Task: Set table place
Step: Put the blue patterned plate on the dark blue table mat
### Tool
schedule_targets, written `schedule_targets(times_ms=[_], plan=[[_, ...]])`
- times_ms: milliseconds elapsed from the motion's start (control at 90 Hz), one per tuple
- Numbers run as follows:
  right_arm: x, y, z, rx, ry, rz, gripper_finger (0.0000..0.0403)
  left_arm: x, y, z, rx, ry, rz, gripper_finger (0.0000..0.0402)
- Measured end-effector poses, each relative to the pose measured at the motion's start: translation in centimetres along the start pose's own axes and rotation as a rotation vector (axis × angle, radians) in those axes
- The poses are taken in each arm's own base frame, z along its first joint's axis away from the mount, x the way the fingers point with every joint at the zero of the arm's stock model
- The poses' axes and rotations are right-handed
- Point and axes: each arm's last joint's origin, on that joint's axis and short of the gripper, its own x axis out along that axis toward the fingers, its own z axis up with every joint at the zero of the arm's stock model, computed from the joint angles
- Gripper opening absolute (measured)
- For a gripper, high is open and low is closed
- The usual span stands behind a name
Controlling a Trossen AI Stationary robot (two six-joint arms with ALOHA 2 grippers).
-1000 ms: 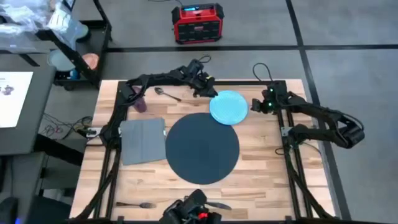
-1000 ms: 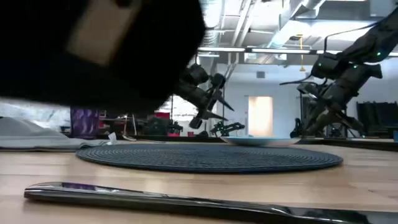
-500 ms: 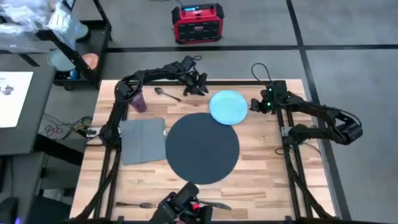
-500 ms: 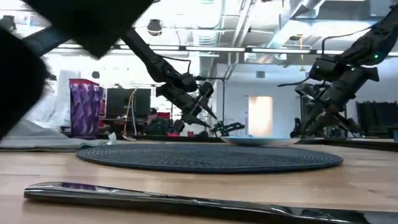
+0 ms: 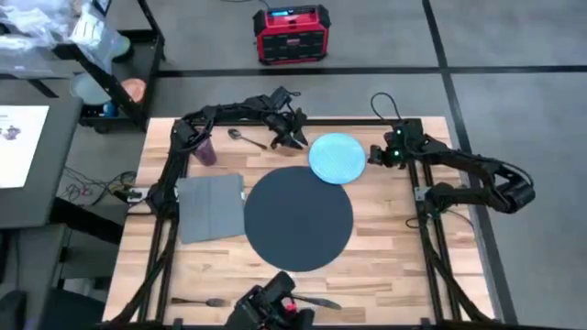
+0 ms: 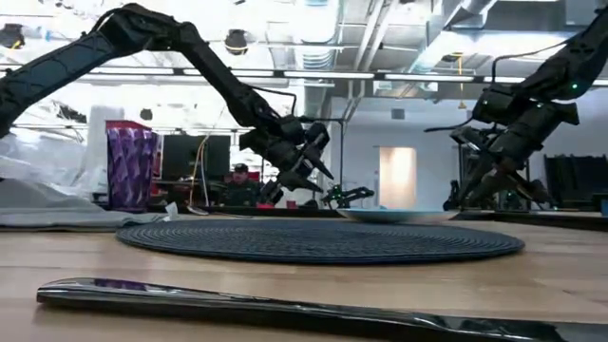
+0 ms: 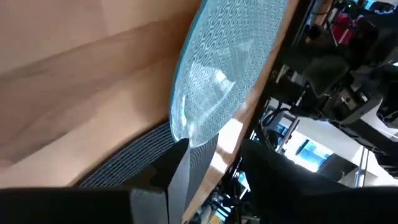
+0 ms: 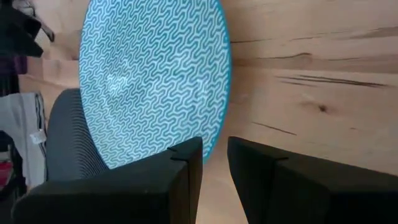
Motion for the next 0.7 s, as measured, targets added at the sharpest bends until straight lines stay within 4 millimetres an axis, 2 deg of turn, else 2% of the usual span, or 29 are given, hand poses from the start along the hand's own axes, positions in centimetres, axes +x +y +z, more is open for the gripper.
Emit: schedule_targets(times_ms=[311, 489, 700], plan=[[0.0, -0.4, 0.2, 0.015, -0.016, -0.036, 0.0066, 0.0, -0.7, 0.5, 0.161, -0.050, -0.034, 0.0120], [1.0, -1.0, 0.1, 0.045, 0.026, -0.073, 0.0066, -0.1, -1.4, 0.8, 0.241, -0.071, -0.086, 0.0120], [1.8, -0.7, 0.5, 0.010, 0.004, -0.042, 0.0066, -0.5, -2.2, 0.8, 0.321, -0.067, -0.136, 0.0120]])
